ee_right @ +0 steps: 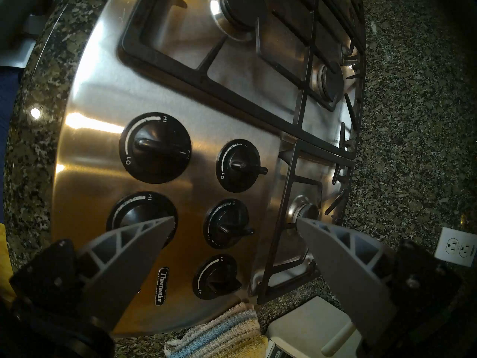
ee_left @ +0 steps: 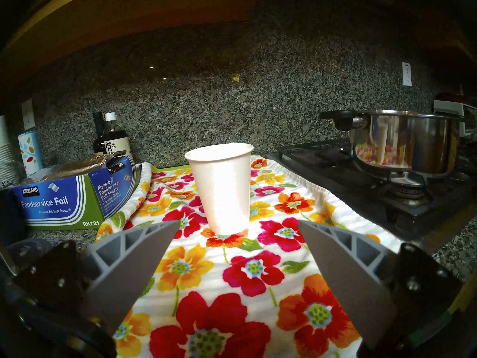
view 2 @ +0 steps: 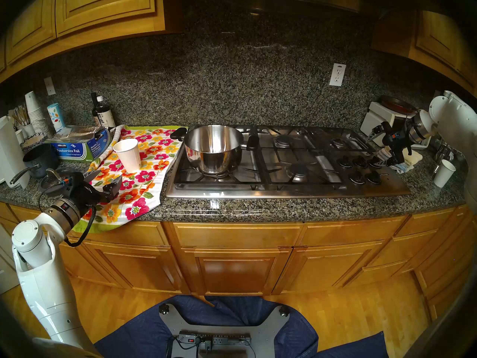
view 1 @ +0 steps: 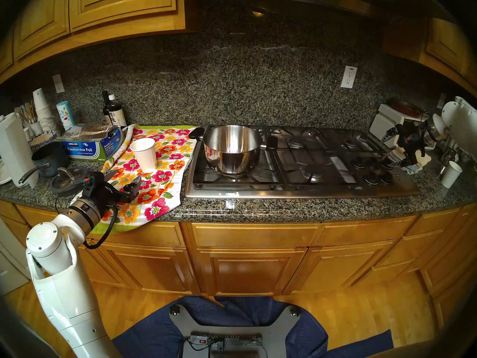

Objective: Pick up the water cup, pour water into the pot, turn on the stove

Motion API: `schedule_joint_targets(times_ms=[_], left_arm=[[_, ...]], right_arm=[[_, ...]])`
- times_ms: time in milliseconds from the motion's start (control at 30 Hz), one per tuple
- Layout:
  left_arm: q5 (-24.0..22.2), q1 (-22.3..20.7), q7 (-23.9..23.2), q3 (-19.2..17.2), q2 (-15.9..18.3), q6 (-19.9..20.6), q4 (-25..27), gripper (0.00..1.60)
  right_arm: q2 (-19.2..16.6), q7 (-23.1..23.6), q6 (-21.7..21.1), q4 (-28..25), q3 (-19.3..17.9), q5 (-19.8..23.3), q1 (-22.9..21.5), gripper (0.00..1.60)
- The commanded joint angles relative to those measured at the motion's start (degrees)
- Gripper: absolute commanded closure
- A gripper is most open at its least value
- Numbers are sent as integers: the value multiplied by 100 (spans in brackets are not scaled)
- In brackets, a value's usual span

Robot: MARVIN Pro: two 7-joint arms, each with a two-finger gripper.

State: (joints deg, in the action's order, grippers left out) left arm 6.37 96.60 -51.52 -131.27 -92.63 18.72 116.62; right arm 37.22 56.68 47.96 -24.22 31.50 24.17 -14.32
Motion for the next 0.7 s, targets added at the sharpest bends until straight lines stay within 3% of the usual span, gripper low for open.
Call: schedule_joint_targets(times_ms=[0, 333, 667], left_arm=[[-174, -357, 10, -109, 164, -60, -94, 0], [-250, -724, 16, -171, 402, -225, -623, 0], [-185, -1064, 116, -3, 590, -545, -1063, 0]], right_arm=[[12, 3, 14, 30, -46, 6, -158, 0], [15, 1, 15, 36, -48, 7, -152, 0], [18, -1, 16, 42, -49, 8, -148, 0]])
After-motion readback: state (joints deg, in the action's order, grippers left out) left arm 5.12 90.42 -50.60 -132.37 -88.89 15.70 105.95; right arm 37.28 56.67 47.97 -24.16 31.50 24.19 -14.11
